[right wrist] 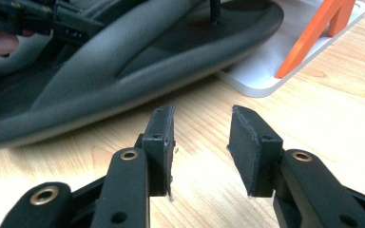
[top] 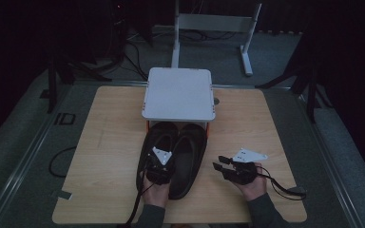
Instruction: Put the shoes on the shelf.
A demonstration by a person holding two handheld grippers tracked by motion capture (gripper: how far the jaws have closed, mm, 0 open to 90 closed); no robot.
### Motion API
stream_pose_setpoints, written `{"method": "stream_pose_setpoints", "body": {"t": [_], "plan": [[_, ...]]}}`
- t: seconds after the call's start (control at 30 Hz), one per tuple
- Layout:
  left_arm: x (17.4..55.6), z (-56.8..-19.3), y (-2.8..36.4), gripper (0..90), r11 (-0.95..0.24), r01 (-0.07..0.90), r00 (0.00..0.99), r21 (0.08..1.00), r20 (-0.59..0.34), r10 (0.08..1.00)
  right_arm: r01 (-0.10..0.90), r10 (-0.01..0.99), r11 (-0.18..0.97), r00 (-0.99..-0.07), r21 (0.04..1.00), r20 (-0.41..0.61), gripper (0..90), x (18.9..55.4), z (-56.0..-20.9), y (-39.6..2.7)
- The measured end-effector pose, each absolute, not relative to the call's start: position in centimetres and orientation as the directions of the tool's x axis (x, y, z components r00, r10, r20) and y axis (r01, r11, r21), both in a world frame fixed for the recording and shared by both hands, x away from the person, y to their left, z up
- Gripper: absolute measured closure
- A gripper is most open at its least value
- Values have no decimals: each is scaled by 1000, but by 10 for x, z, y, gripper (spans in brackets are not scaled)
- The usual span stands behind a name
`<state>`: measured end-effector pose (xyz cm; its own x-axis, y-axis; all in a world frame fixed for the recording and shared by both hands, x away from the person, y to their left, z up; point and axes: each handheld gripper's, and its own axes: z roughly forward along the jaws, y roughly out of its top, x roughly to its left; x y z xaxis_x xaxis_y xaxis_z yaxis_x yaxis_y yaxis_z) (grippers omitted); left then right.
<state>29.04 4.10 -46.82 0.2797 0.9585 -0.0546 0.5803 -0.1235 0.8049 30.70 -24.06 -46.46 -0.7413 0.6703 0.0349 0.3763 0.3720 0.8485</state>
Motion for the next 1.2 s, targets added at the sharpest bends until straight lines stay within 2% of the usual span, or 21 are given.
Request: {"method": "stream_pose_setpoints", "body": {"t": [1.2], "plan": [[338,-457,22,756,-42,553,189,832,-76,979,389,692,375,-722,841,25,603,309,-468,-248]]}}
